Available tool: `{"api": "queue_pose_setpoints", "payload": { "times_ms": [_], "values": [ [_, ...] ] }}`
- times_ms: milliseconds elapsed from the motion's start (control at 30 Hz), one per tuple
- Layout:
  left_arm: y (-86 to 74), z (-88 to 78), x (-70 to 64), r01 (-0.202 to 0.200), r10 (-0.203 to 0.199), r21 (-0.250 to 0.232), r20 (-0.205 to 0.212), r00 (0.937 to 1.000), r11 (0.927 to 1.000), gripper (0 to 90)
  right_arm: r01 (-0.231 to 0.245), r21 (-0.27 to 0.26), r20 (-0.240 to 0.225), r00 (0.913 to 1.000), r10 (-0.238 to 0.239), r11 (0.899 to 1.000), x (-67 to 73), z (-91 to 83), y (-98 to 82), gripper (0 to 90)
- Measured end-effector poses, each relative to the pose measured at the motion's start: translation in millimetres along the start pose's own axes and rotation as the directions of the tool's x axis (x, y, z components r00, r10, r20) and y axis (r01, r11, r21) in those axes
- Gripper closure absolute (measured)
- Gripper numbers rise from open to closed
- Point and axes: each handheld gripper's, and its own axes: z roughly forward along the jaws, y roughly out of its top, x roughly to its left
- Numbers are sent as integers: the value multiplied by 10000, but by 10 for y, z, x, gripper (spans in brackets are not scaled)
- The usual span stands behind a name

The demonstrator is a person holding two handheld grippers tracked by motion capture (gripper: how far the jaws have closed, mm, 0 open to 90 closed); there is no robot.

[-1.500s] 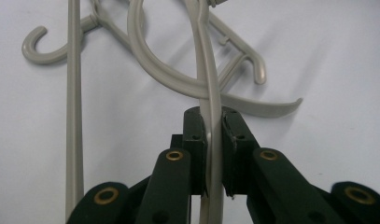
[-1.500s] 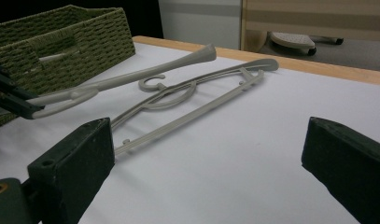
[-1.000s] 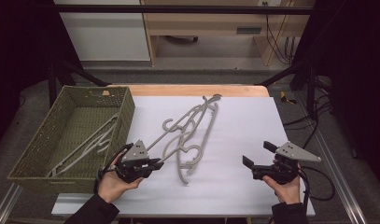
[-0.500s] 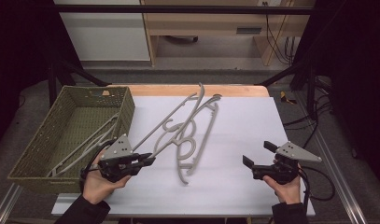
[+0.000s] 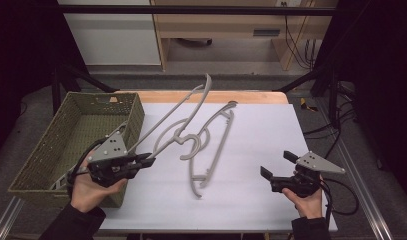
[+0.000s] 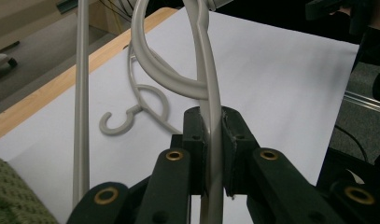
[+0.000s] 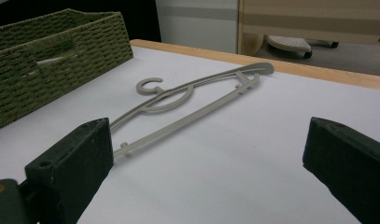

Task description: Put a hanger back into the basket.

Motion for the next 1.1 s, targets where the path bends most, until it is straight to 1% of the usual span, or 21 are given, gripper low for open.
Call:
{"api": "queue_pose_setpoints", "payload": {
  "times_ms": [133, 233, 267, 300, 400, 467, 533, 600, 733, 767, 800, 900, 1000, 1100],
  "values": [
    [48, -88, 114, 48, -42, 245, -261, 9996, 9997, 816, -35, -9, 30, 10000, 35, 10000, -2, -3, 1, 19],
    [58, -162, 225, 186, -174, 286, -426, 9989, 9994, 816, -51, -21, 60, 10000, 51, 10000, -3, -4, 2, 19],
    [58, -162, 225, 186, -174, 286, -426, 9989, 9994, 816, -46, -23, 91, 9999, 47, 10000, -3, -5, 2, 14],
    [57, -220, 312, 246, -227, 303, -601, 9979, 9992, 816, -57, -36, 144, 9999, 57, 10000, -4, -6, 2, 14],
    [39, -319, 444, 296, -261, 380, -892, 9957, 9988, 816, -80, -36, 125, 9999, 81, 10000, -9, -11, 2, 15],
    [8, -380, 535, 447, -412, 344, -985, 9943, 9984, 816, -79, -10, 109, 9999, 79, 10000, -10, -7, 0, 15],
    [-35, -430, 629, 608, -564, 406, -1019, 9932, 9973, 816, -54, 2, 102, 9999, 54, 10000, -5, 2, -1, 15],
    [-90, -473, 717, 685, -617, 595, -1098, 9920, 9959, 815, -68, 39, 81, 9999, 67, 10000, -1, 9, -4, 15],
    [-245, -526, 850, 970, -874, 751, -1218, 9887, 9924, 815, -46, 75, 78, 10000, 45, 10000, -4, 13, -7, 15],
    [-286, -540, 879, 983, -877, 847, -1212, 9887, 9915, 815, -55, 70, 75, 10000, 54, 10000, -5, 12, -7, 15],
    [-329, -550, 906, 1095, -988, 840, -1224, 9875, 9904, 815, -56, 70, 74, 10000, 55, 10000, -5, 12, -7, 15],
    [-449, -580, 987, 1282, -1138, 1044, -1337, 9845, 9862, 815, -52, 83, 72, 10000, 51, 10000, -4, 15, -8, 15],
    [-563, -608, 1048, 1411, -1223, 1274, -1444, 9819, 9818, 815, -79, 99, 57, 10000, 78, 9999, -2, 17, -9, 15],
    [-661, -650, 1099, 1545, -1337, 1371, -1494, 9797, 9784, 815, -80, 111, 92, 9999, 79, 9999, -2, 22, -11, 15]
  ]
}}
